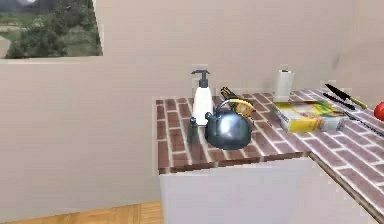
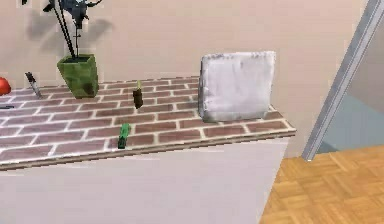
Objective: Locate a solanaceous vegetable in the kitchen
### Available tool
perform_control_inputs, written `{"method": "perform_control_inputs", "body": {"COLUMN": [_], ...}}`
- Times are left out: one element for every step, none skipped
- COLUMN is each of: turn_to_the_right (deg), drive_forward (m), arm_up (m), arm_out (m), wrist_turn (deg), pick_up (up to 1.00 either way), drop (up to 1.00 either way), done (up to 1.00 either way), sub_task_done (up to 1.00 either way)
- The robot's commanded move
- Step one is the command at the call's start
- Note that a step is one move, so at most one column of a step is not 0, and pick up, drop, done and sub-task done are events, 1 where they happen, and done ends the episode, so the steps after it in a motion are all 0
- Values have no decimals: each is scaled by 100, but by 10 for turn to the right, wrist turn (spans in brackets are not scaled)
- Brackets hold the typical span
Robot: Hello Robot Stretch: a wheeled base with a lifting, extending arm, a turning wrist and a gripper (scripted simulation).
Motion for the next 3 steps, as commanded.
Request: {"method": "perform_control_inputs", "body": {"turn_to_the_right": [120,0,0], "drive_forward": [0,100,0], "arm_up": [0,0,0], "arm_out": [0,0,0], "wrist_turn": [0,0,0], "pick_up": [0,0,0], "drop": [0,0,0], "done": [0,0,100], "sub_task_done": [0,0,0]}}
